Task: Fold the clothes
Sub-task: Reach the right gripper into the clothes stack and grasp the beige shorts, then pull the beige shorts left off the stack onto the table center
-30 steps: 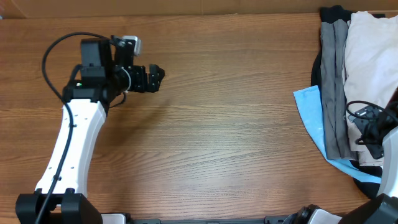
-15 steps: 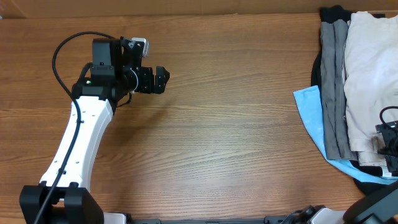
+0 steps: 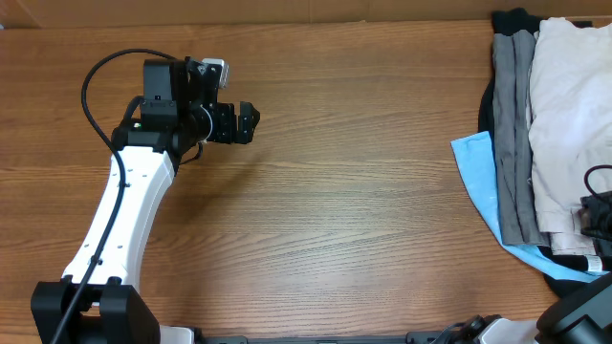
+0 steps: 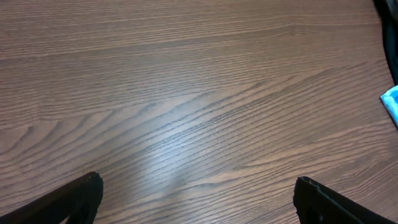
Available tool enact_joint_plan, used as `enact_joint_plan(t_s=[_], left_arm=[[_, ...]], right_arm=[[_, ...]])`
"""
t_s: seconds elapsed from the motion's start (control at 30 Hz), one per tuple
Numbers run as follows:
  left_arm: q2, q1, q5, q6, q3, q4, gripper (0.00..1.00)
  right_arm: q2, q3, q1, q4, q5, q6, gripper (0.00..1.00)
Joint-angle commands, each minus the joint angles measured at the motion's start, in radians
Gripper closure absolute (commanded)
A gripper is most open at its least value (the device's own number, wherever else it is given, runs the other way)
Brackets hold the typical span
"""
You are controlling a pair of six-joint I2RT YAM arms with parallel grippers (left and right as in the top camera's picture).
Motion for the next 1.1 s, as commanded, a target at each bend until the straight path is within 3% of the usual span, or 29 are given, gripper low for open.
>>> enact_joint_plan(t_s=[0.0, 0.13, 0.27, 0.37, 0.47, 0.53, 0.6, 0.63, 0.83, 0.93, 0.97, 1.07], left_arm=[[0.009, -0.007, -0.011, -0.002, 0.017, 0.006, 0.00], [0.009, -0.007, -0.011, -0.002, 0.017, 0.006, 0.00], [0.009, -0.007, -0.011, -0.002, 0.017, 0.006, 0.00], [0.009, -0.007, -0.011, -0.002, 0.017, 0.006, 0.00], [0.009, -0.007, -0.011, -0.002, 0.017, 0.008, 0.00], [0.009, -0.007, -0.011, -0.002, 0.017, 0.009, 0.00], [0.009, -0.006, -0.011, -0.002, 0.018, 0.013, 0.04], [0.008, -0.005, -0.011, -0.002, 0.018, 0.028, 0.11], [-0.004, -0.004, -0.011, -0.003, 0.077, 0.035, 0.28], [-0.012, 0.001, -0.011, -0.003, 0.163, 0.013, 0.55], [-0.017, 0.008, -0.013, -0.003, 0.203, 0.000, 0.74], [-0.025, 0.028, -0.047, -0.003, 0.263, -0.021, 0.84]], right_arm=[[-0.002, -0.036, -0.002, 0.028, -0.006, -0.003, 0.41], [-0.002, -0.066, -0.002, 0.039, 0.003, -0.002, 0.41], [-0.002, -0.066, -0.002, 0.029, 0.005, -0.002, 0.27], [-0.002, -0.066, -0.002, 0.047, 0.005, -0.002, 0.27], [-0.002, -0.066, -0.002, 0.091, 0.004, 0.002, 0.43], [-0.002, -0.066, -0.002, 0.105, 0.000, 0.002, 0.61], [-0.003, -0.066, -0.002, 0.116, -0.011, 0.002, 0.88], [-0.003, -0.064, -0.002, 0.121, -0.033, 0.001, 0.96], [-0.041, -0.016, 0.010, 0.072, -0.237, -0.122, 0.96], [-0.106, 0.036, 0.064, -0.030, -0.344, -0.200, 0.96], [-0.140, 0.063, 0.111, -0.084, -0.354, -0.218, 0.96], [-0.195, 0.103, 0.219, -0.156, -0.354, -0.247, 0.96]])
